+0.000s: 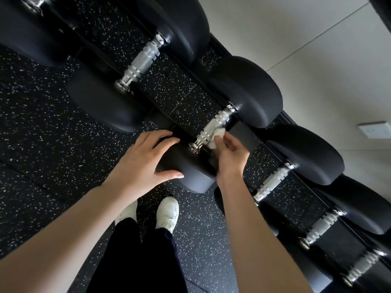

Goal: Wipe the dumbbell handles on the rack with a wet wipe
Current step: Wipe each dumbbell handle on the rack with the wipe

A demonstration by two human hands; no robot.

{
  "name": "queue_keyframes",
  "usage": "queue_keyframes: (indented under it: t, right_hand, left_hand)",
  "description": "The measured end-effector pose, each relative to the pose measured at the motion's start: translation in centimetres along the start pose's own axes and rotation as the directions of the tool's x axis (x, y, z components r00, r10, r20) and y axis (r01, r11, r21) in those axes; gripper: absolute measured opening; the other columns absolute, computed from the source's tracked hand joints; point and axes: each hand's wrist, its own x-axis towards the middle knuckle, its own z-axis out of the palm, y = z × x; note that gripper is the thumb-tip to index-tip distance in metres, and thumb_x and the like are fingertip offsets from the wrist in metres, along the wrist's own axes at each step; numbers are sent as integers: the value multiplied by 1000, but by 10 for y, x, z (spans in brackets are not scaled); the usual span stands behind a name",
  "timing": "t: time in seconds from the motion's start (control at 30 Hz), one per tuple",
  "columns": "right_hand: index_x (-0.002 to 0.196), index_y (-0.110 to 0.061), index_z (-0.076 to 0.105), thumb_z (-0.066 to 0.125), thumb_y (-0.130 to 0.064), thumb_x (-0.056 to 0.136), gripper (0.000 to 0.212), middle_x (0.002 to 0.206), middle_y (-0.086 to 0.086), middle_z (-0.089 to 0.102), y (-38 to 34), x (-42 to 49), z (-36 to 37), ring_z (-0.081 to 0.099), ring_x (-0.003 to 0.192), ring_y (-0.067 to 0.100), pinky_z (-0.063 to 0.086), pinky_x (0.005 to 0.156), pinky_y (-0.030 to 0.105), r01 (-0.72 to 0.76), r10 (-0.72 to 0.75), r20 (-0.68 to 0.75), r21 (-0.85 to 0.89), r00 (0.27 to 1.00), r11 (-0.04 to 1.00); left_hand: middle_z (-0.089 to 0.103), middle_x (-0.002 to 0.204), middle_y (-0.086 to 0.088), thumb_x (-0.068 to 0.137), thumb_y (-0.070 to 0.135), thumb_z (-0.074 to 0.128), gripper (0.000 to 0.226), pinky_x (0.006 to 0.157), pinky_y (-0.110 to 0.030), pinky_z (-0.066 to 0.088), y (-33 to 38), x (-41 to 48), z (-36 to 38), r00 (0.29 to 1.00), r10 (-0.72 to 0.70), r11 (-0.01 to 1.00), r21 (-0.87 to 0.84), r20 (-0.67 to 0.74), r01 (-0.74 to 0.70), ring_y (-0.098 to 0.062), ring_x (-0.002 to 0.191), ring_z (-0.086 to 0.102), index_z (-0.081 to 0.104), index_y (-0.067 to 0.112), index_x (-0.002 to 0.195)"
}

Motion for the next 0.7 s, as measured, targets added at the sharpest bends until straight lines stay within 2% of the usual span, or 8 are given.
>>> queue_keyframes:
  t: [0.13, 0.27, 0.37, 0.47, 0.53, 0.63, 0.7]
  right_hand:
    - [97, -13, 68, 68, -1, 82, 20, 90, -2, 70, -25, 18, 5, 67, 91, 13, 52, 91, 32, 21, -16, -31, 167, 999, 986]
    - [95, -4, 64, 64, 5, 83, 15, 83, 3, 67, -37, 26, 5, 66, 77, 12, 55, 79, 26, 63, -57, -31, 252, 998, 966]
    - [88, -11, 65, 64, 2, 84, 14, 85, 3, 68, -28, 20, 1, 67, 80, 13, 55, 80, 25, 47, -54, 37, 168, 998, 985]
    - [89, -15, 67, 69, -5, 81, 13, 92, 7, 71, -4, 10, -8, 68, 89, 21, 54, 86, 34, 27, -23, 107, -29, 994, 999]
    - [87, -15, 69, 73, -8, 79, 11, 91, 9, 73, 9, 2, -10, 68, 85, 21, 54, 88, 38, 24, -2, 164, -131, 986, 991]
    - [90, -10, 69, 73, -7, 79, 12, 88, 9, 73, 13, -4, -11, 66, 78, 18, 52, 86, 39, 22, 14, 209, -167, 978, 986]
    - [90, -13, 68, 72, -6, 79, 13, 87, 7, 72, 6, -1, -10, 67, 78, 17, 54, 84, 36, 20, 6, 194, -134, 981, 991]
  left_hand:
    - [40, 137, 7, 72, 68, 48, 76, 99, -47, 43, -1, 1, 1, 1000, 8, 1000, -7, -4, -8, -16, 126, 32, 46, 23, 134]
    - [40, 136, 7, 71, 69, 46, 77, 100, -44, 42, -2, 1, 2, 1000, 15, 1000, -8, -11, -15, -16, 126, 32, 47, 24, 133]
    - [41, 136, 7, 71, 69, 45, 77, 99, -44, 43, -1, 1, 1, 1000, 15, 1000, -4, -12, -16, -16, 125, 32, 47, 24, 133]
    - [40, 136, 7, 70, 70, 45, 77, 98, -46, 44, -1, 1, 0, 1000, 7, 1000, 4, -3, -7, -16, 125, 32, 47, 24, 133]
    - [41, 136, 5, 70, 70, 45, 78, 97, -47, 45, 0, 1, 0, 1000, 4, 1000, 8, 0, -4, -17, 125, 31, 47, 23, 133]
    - [42, 136, 3, 71, 69, 44, 79, 96, -49, 45, 0, 1, -1, 1000, 11, 1000, 25, 3, -11, -18, 125, 32, 47, 22, 134]
    - [41, 137, 3, 73, 69, 43, 79, 96, -50, 45, 1, 0, -1, 1000, 18, 999, 40, 2, -19, -17, 127, 32, 45, 21, 136]
